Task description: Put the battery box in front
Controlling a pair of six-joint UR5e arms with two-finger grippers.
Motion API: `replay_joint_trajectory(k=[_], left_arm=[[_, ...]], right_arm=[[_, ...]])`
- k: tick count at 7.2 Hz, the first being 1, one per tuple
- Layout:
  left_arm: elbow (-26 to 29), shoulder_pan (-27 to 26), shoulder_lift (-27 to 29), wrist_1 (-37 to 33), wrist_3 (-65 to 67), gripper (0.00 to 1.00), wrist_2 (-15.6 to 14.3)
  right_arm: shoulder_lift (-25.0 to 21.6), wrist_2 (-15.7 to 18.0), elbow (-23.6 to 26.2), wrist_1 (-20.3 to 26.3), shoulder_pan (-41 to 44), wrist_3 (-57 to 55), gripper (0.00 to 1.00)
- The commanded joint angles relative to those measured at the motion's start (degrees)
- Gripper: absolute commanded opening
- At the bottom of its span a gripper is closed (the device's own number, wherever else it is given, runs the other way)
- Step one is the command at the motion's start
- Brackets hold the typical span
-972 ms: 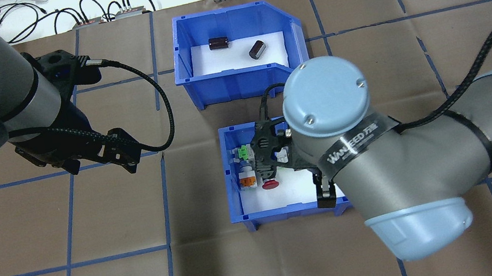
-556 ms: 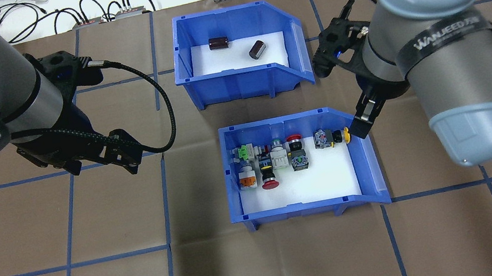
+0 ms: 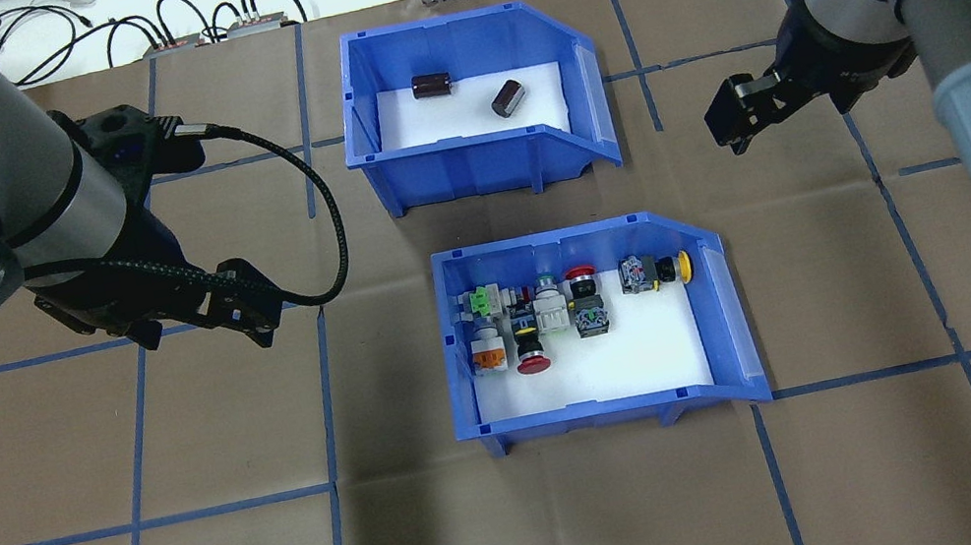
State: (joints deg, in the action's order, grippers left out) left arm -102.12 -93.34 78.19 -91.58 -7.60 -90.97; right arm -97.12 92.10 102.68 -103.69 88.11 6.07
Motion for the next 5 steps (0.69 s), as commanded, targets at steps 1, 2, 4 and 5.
replay_joint_trajectory(k=[1,2,4,5], left_arm=[[0.1,0.0,0.1,0.0,0.0,1.0,0.0],[0.0,0.0,0.0,0.0,0.0,1.0,0.0],[0.1,0.0,0.1,0.0,0.0,1.0,0.0],[0.2,0.0,0.1,0.0,0.0,1.0,0.0]], right_arm=[[4.8,-0.2,-8.9,10.7,-0.9,-10.8,1.0],[7.4,-0.3,-12.8,14.8,-0.8,-12.5,1.0],[9.2,-4.4,-14.0,16.2,-0.2,-14.5,1.0],[9.2,-3.9,-14.0,16.1,-0.2,-14.4,1.0]])
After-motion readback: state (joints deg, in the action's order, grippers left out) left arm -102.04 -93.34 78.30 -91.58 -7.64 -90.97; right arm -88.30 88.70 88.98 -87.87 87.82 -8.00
